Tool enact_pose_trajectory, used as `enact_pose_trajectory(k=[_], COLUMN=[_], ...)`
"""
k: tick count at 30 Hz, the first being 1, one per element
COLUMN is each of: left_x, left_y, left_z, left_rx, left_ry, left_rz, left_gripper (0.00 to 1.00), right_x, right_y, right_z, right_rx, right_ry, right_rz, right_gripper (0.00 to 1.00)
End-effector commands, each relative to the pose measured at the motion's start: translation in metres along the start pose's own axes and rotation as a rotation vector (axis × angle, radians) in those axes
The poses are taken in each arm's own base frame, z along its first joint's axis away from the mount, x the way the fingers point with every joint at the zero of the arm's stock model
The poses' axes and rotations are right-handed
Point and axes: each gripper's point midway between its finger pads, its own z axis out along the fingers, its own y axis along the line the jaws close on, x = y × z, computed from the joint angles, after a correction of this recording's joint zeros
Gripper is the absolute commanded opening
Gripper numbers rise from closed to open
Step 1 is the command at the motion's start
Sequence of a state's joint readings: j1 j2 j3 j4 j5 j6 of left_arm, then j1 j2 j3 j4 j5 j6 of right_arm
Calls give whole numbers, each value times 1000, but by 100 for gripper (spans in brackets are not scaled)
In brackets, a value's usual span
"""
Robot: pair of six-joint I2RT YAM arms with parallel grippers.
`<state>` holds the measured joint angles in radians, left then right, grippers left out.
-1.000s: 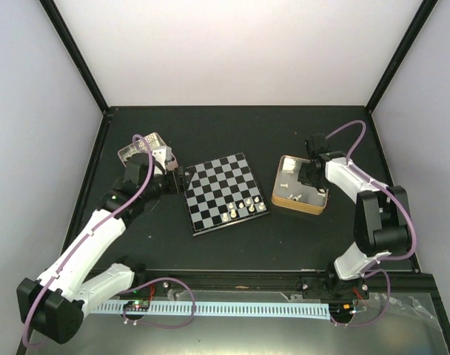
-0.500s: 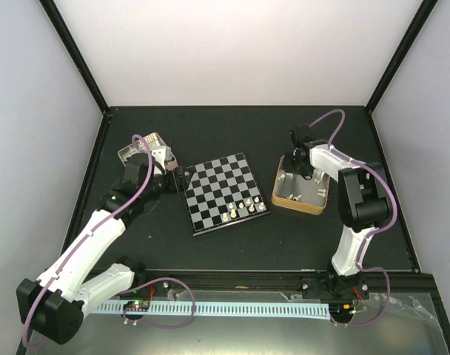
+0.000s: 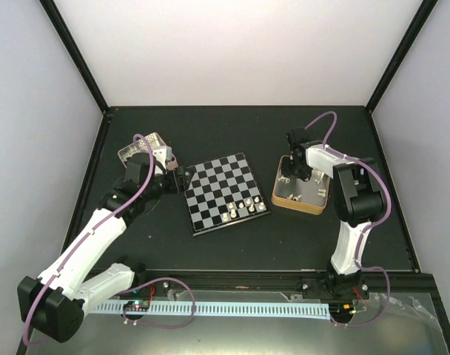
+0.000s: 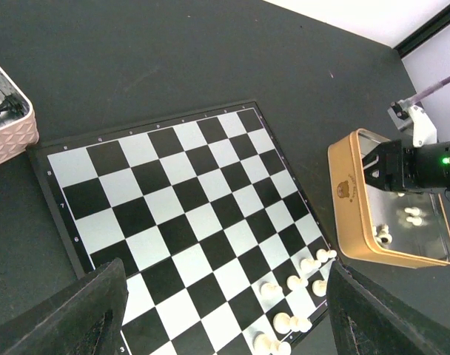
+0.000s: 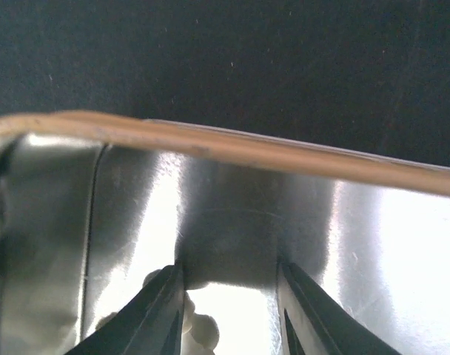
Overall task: Set up the chess pieces on the board
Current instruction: Pick up the chess piece from the storage box.
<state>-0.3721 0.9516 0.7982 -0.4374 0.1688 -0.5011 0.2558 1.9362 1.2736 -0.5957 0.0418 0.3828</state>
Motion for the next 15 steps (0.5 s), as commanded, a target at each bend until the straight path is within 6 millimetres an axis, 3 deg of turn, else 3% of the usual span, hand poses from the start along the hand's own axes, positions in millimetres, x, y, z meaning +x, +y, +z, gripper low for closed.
enact_pose_trajectory(k=[1,12,15], left_x=[-9,-8,-8], left_y=[-5,-6,-5], left_z=[-3,-4,-4], left_rx=[19,23,20], left_ry=[-22,-18,-17], left_rz=[-5,-4,-5], left_gripper=[75,75,75], right_x=[14,37,44], right_y=[4,4,5], right_z=[-5,-8,-9], right_rx=[-27,7,5], right_ry=[38,81,92], right_rz=[-59,-89,-108], right_gripper=[36,26,29])
